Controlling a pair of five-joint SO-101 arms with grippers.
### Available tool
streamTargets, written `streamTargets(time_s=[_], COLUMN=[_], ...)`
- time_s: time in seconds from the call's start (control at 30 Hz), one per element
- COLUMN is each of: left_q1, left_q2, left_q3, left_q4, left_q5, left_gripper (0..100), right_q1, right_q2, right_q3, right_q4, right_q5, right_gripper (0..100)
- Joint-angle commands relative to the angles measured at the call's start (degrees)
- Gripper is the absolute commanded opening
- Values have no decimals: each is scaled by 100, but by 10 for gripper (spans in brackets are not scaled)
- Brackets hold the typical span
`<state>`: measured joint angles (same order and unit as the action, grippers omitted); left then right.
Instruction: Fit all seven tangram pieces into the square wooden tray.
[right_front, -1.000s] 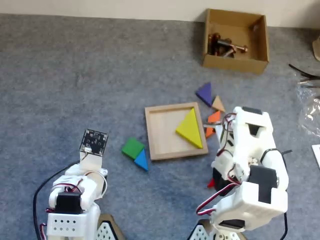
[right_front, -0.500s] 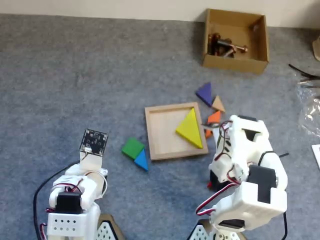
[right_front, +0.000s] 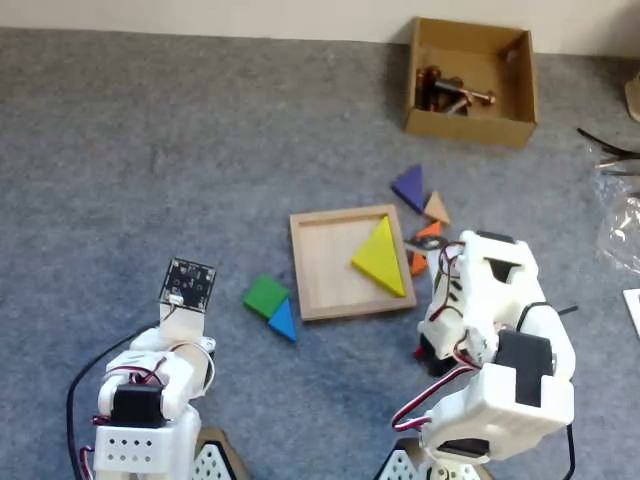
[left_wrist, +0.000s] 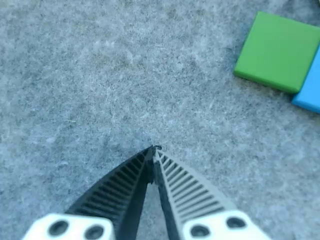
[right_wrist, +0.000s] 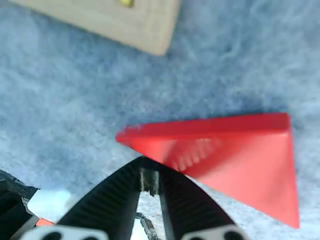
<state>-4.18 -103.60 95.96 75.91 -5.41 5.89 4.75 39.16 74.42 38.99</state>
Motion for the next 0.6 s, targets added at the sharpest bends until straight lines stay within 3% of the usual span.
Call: streamTargets(time_s=[0.0,0.23,0.57], left_q1=[136,136,136], left_q2=[-31,-31,-31], left_q3=[119,119,119], left_q4=[18,18,18], left_q5=[44,44,44], left_gripper=[5,5,5], right_q1=[-84,-92,-435], right_q2=[-136,-127,-127], right_q3=[-92,-611,-936], right_q4=[-171,-171,-303], right_q5=[-70,-510,-554], right_gripper=[5,5,5])
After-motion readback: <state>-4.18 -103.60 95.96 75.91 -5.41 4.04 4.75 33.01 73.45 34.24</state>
